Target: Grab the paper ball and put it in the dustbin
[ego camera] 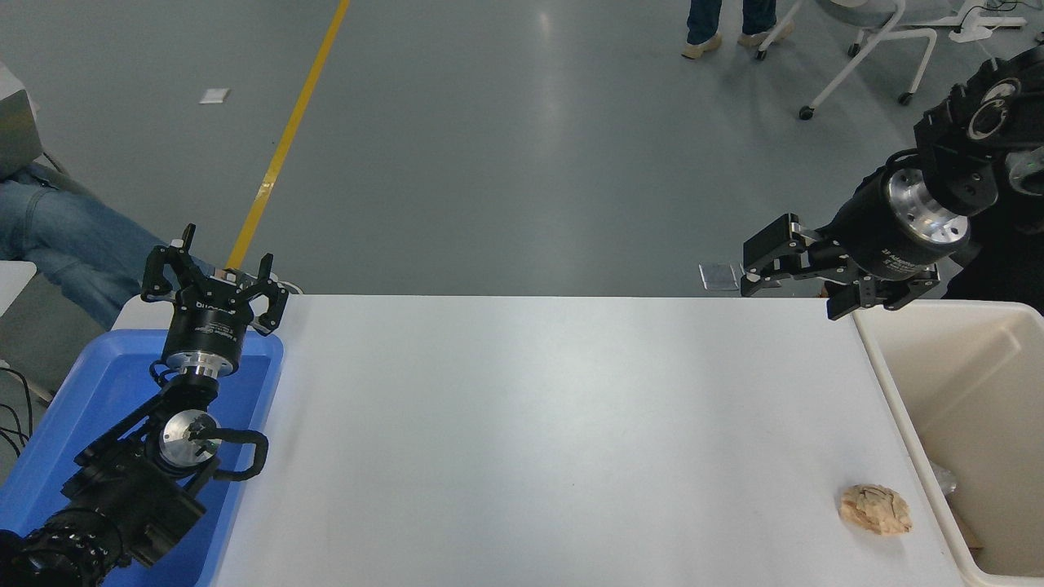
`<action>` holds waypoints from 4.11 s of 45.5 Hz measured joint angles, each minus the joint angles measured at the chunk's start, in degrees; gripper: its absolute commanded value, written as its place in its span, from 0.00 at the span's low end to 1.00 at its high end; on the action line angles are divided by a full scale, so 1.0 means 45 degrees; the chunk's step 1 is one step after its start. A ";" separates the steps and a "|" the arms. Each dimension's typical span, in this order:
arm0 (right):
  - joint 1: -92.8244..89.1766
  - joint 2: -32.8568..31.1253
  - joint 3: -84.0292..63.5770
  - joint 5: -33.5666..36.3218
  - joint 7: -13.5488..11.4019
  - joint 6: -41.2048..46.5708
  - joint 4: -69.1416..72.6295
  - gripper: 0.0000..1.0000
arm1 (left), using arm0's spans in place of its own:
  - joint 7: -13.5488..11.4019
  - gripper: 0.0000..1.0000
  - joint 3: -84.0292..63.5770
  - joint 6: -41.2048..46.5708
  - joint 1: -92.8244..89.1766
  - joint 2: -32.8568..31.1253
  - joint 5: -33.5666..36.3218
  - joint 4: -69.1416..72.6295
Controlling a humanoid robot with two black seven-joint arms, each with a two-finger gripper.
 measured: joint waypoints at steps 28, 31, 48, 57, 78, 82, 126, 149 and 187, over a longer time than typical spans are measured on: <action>-0.3834 0.0120 -0.0936 -0.1433 -0.0015 -0.4533 -0.0159 1.00 | 0.0002 0.99 0.0000 0.0000 0.0000 0.0000 -0.0002 0.0000; -0.4534 0.0119 -0.1065 -0.1615 -0.0017 -0.5186 -0.0331 1.00 | 0.0002 0.99 -0.0001 0.0000 0.0001 0.0000 -0.0002 0.0001; -0.7559 -0.0226 -0.1102 -0.1744 -0.0021 -0.7178 -0.1546 1.00 | 0.0003 0.99 -0.0003 0.0000 0.0000 0.0000 0.0000 0.0001; -0.8723 -0.0588 -0.0554 -0.1506 -0.0018 -0.7758 -0.1847 1.00 | 0.0003 0.99 -0.0003 0.0000 0.0000 0.0000 -0.0003 0.0001; -1.1086 -0.0868 0.1141 -0.0567 -0.0020 -0.8408 -0.2787 1.00 | 0.0003 0.99 -0.0006 0.0000 0.0000 0.0000 -0.0002 0.0001; -1.1341 -0.0879 0.1355 -0.0511 -0.0020 -0.8441 -0.2864 1.00 | 0.0003 0.99 -0.0006 0.0000 0.0000 0.0000 -0.0003 0.0001; -1.1828 -0.1144 0.1162 -0.0558 0.0038 -0.9385 -0.2800 0.00 | 0.0003 0.99 0.0001 0.0000 0.0000 0.0000 0.0001 0.0001; -0.6826 -0.1702 -0.0246 -0.1179 0.0126 -0.9188 0.0209 0.00 | 0.0009 0.99 -0.0004 0.0000 -0.0001 0.0000 -0.0002 -0.0001; 0.0964 -0.2499 -0.1619 -0.2359 0.0139 -0.6422 0.1456 0.00 | 0.0009 0.99 0.0005 0.0000 0.0000 0.0000 -0.0002 0.0002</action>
